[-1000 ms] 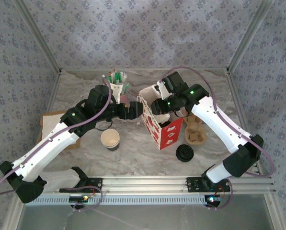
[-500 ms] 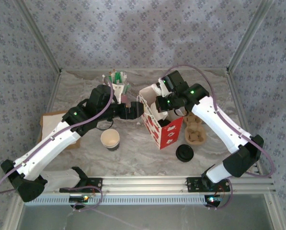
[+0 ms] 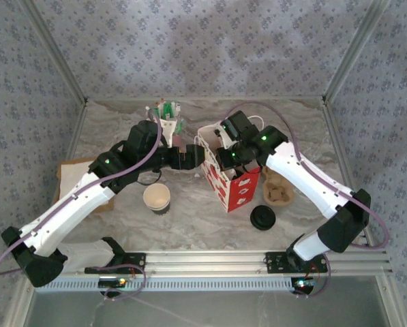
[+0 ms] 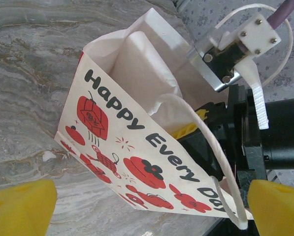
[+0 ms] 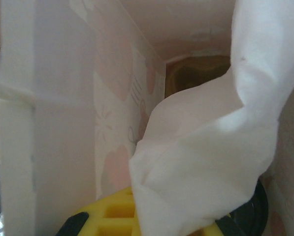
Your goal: Pack the takeout coffee
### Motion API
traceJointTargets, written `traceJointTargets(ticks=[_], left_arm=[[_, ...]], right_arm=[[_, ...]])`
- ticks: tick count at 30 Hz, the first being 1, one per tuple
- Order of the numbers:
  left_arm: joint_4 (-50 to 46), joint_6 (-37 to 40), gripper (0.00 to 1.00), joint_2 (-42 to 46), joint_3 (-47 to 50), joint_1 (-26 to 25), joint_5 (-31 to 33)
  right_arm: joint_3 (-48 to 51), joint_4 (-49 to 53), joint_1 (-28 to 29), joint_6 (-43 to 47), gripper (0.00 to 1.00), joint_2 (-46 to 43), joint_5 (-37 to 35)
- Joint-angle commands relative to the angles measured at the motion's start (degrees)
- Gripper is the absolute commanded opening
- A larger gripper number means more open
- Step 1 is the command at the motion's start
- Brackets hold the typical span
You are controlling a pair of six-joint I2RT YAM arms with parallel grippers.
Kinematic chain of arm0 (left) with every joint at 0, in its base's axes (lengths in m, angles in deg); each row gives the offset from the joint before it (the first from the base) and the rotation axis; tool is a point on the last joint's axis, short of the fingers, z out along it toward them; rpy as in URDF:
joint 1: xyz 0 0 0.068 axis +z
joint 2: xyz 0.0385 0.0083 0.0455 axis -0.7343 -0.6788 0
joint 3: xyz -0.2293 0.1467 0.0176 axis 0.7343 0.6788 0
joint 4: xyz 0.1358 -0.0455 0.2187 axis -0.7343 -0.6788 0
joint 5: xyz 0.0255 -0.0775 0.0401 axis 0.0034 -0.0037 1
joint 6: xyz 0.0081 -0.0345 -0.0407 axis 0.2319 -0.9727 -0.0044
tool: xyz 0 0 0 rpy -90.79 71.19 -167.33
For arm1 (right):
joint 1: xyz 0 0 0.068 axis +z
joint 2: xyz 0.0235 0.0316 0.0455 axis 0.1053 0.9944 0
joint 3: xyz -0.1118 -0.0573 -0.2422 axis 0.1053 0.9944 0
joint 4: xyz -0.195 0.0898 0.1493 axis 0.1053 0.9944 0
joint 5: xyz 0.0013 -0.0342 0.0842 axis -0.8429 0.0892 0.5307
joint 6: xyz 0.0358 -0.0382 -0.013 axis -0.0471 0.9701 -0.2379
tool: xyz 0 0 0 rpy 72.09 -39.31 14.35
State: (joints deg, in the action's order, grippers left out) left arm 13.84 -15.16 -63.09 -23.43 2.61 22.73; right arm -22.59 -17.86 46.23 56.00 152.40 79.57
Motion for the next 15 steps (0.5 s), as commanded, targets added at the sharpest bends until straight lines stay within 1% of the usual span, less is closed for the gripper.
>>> traceJointTargets(ticks=[1,4,5,7,11,15], left_arm=[[1.5,1.2,0.99,-0.5,-1.4,-0.2,-0.4],[1.5,1.2,0.99,-0.6,-1.6,-0.2,-0.6],[1.6,1.2,0.99,-0.6,-1.7,-0.2,-0.5],[1.4,1.2,0.99,-0.6,-1.8,-0.2,-0.6],[1.4,1.2,0.99,-0.4,-1.7,-0.2,-0.6],[1.7,1.1,0.99,-0.3,-1.4,-0.2,-0.6]], right_arm=[[0.1,1.3,-0.2,-0.3,0.00,0.7,1.9],[-0.5,1.2,-0.4,0.1,0.01,1.3,3.7],[-0.9,1.4,-0.5,0.2,0.13,1.4,3.8],[-1.7,1.8,-0.5,0.4,0.25,1.1,3.5],[-3.9,3.3,-0.8,0.6,0.38,0.1,2.1],[-5.4,4.5,-1.3,0.8,0.46,-0.8,0.7]])
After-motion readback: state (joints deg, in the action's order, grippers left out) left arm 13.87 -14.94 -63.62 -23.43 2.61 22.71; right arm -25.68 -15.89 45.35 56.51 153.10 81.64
